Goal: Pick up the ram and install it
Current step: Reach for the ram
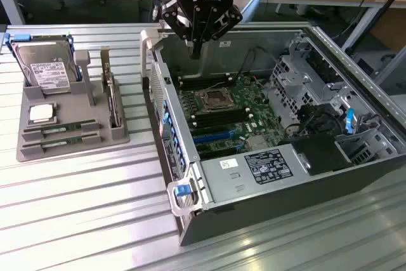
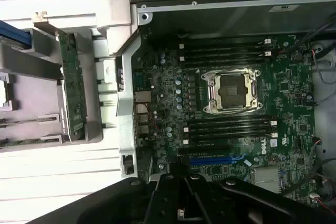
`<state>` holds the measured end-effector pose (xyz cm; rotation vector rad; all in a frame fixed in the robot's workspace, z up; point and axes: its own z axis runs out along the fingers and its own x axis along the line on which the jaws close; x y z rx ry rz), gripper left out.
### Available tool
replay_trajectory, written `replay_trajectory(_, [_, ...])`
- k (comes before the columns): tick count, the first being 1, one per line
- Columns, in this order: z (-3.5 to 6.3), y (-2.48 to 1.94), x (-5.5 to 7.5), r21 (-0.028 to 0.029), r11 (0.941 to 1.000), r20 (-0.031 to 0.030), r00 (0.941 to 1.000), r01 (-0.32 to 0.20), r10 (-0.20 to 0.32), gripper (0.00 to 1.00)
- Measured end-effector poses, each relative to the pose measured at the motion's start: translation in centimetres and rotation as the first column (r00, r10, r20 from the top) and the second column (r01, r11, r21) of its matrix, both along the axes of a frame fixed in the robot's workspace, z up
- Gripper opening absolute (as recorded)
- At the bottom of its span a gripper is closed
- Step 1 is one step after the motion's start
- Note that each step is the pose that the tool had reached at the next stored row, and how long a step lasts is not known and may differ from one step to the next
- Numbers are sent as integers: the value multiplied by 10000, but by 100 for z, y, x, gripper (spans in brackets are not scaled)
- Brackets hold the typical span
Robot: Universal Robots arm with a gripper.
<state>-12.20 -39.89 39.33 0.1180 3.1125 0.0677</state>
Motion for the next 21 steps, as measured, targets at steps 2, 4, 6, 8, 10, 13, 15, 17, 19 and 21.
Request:
replay_trajectory(2, [1,0,-89,-2,10000,-1,10000,-1,1,10])
replay_trajectory(4, [0,0,-94,-1,10000,-1,10000,0,0,10])
replay_trajectory(6, [0,0,-111,0,10000,0,10000,0,0,10])
replay_trajectory(8, [0,0,-122,-1,10000,0,10000,0,0,10])
replay_trajectory(10, [0,0,-131,-1,10000,0,10000,0,0,10])
replay_trajectory(13, [0,0,-149,0,10000,0,10000,0,0,10])
replay_trajectory(15, [0,0,-160,-1,10000,0,10000,0,0,10])
replay_trajectory(17, [0,0,-168,0,10000,0,10000,0,0,10])
replay_trajectory(19, [0,0,-181,-1,10000,-1,10000,1,-1,10])
replay_trajectory(21, [0,0,-192,-1,10000,0,10000,0,0,10])
